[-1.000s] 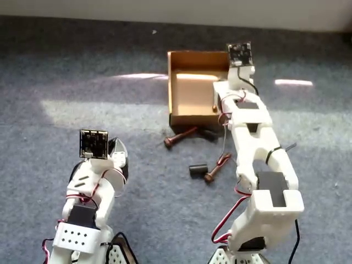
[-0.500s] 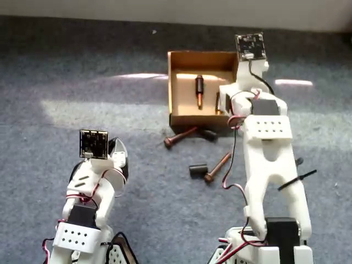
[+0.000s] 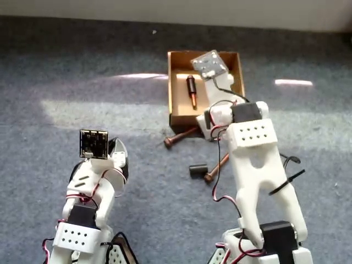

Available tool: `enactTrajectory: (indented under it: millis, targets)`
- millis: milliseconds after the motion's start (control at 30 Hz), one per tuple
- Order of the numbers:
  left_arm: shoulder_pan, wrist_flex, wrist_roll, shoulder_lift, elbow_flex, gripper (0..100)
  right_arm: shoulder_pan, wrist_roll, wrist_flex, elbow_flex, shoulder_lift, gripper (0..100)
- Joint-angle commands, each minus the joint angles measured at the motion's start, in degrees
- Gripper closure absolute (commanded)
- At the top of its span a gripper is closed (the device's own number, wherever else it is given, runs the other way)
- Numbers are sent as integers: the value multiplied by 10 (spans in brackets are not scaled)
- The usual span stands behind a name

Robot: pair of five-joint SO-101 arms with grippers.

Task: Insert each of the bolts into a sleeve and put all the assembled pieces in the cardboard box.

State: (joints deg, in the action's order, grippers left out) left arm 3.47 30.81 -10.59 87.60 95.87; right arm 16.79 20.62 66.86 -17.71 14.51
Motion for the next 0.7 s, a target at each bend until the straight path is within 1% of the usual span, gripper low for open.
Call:
enactTrajectory:
  millis: [0, 100, 333, 467, 667]
  targets:
    - [9, 0, 5, 5, 18, 993, 7, 12, 7, 12, -51, 833]
    - [9, 0, 5, 5, 18, 993, 7, 46, 6, 13, -105, 833]
    - [9, 1, 5, 5, 18, 993, 1, 82, -75, 13, -196, 833]
    - [9, 1, 5, 5, 18, 993, 0, 87, -89, 40, -228, 833]
    - [9, 1, 5, 5, 18, 993, 0, 88, -89, 122, -296, 833]
